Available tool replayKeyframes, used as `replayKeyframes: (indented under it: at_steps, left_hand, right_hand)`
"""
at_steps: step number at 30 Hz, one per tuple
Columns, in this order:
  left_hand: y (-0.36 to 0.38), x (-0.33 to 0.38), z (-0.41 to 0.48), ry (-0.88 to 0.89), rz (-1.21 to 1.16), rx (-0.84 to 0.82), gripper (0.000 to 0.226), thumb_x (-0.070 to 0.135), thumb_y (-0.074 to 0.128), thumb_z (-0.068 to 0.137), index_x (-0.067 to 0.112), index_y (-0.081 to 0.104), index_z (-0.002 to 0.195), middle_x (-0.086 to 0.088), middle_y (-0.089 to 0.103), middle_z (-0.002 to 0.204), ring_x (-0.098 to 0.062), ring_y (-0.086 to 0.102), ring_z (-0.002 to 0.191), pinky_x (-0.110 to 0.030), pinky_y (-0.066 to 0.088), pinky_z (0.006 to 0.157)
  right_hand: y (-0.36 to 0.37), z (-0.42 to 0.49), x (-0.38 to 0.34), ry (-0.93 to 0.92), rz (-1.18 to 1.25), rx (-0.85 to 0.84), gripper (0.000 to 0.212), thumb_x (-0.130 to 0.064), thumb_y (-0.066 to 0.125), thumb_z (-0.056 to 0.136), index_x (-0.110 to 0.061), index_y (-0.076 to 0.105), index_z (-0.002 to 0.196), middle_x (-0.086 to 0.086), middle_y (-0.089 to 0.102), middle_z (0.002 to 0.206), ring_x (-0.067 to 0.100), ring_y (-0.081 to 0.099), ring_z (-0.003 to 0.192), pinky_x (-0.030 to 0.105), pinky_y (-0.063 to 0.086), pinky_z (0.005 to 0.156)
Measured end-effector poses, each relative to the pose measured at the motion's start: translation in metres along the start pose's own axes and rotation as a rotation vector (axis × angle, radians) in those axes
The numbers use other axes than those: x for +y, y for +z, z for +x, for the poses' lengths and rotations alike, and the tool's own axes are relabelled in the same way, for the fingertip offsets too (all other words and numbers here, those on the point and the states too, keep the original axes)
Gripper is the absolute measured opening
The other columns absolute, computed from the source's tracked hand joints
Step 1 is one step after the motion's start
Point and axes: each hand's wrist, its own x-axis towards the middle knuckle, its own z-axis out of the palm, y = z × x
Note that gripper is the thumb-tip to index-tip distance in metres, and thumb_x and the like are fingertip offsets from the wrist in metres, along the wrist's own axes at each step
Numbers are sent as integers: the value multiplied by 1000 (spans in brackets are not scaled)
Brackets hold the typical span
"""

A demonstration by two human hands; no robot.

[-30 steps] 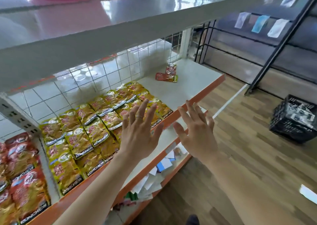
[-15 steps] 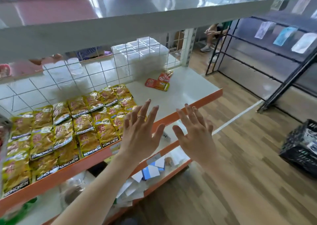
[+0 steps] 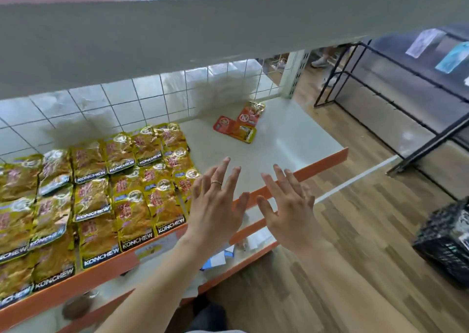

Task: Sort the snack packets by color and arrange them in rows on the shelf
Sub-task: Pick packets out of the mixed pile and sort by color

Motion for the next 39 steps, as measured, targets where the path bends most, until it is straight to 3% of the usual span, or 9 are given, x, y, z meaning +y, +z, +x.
replayKeyframes:
  at_steps: [3, 11, 21, 23, 26, 28, 35, 37, 39]
  left_hand:
    - [12, 2, 26, 6, -16, -19, 68, 58, 24, 96, 24, 39, 152, -3, 27, 164, -27, 27, 146, -49, 22, 117]
    - [44, 7, 62, -20, -25, -67, 65, 55, 31, 97, 25, 32, 155, -1, 21, 166, -26, 21, 149, -44, 16, 119]
    - [67, 17, 123, -126, 18, -39, 66, 53, 34, 97, 21, 34, 154, -1, 23, 166, -27, 25, 147, -46, 19, 118]
    - [69, 20, 138, -170, 55, -93, 66, 53, 34, 100, 23, 25, 157, 1, 13, 168, -27, 17, 150, -47, 16, 119]
    - [73, 25, 164, -214, 166, -299, 72, 57, 28, 103, 27, -2, 161, 7, -20, 167, -23, -13, 154, -54, 1, 121]
    - [75, 26, 176, -242, 152, -377, 72, 57, 27, 103, 28, -6, 160, 7, -24, 166, -20, -22, 152, -57, -7, 120]
    - [80, 29, 159, -280, 134, -364, 65, 52, 30, 105, 26, 8, 161, 11, -8, 168, -17, -9, 155, -56, 1, 122]
    - [77, 31, 146, -266, 110, -307, 59, 49, 35, 105, 27, 22, 159, 12, 6, 168, -16, 2, 155, -54, 4, 121]
    - [72, 33, 133, -254, 4, -166, 49, 47, 39, 102, 25, 51, 144, 9, 37, 159, -16, 27, 150, -49, 15, 118]
  right_hand:
    - [4, 20, 6, 24, -5, -32, 78, -70, 8, 85, -39, 28, 154, -8, 12, 166, 17, 5, 154, 54, 2, 120]
    - [20, 62, 41, 57, -12, -87, 56, -55, 31, 102, -37, 27, 154, -6, 12, 167, 17, 4, 154, 53, 5, 120]
    - [12, 164, 80, -62, -1, -135, 53, -40, 43, 103, -29, 32, 154, -2, 18, 166, 18, 12, 153, 53, 11, 118]
    - [12, 191, 87, -107, -27, -184, 53, -37, 41, 104, -30, 30, 155, -2, 17, 166, 18, 13, 152, 51, 11, 118]
    - [9, 235, 97, -170, -141, -295, 58, -31, 41, 103, -33, 20, 157, -3, 12, 167, 18, 10, 153, 52, 13, 117]
    - [7, 261, 100, -228, -229, -361, 62, -25, 40, 102, -34, 15, 158, -3, 6, 168, 19, 6, 154, 53, 13, 118]
    - [11, 320, 102, -361, -276, -464, 78, -11, 45, 91, -33, 12, 159, -10, -3, 167, 12, 2, 154, 53, 19, 118]
    - [19, 319, 101, -354, -226, -464, 79, -11, 47, 90, -31, 14, 159, -10, 2, 167, 14, 9, 153, 50, 24, 116]
    - [23, 310, 102, -340, -200, -412, 79, -11, 49, 88, -32, 19, 158, -8, 11, 166, 18, 18, 150, 46, 24, 113]
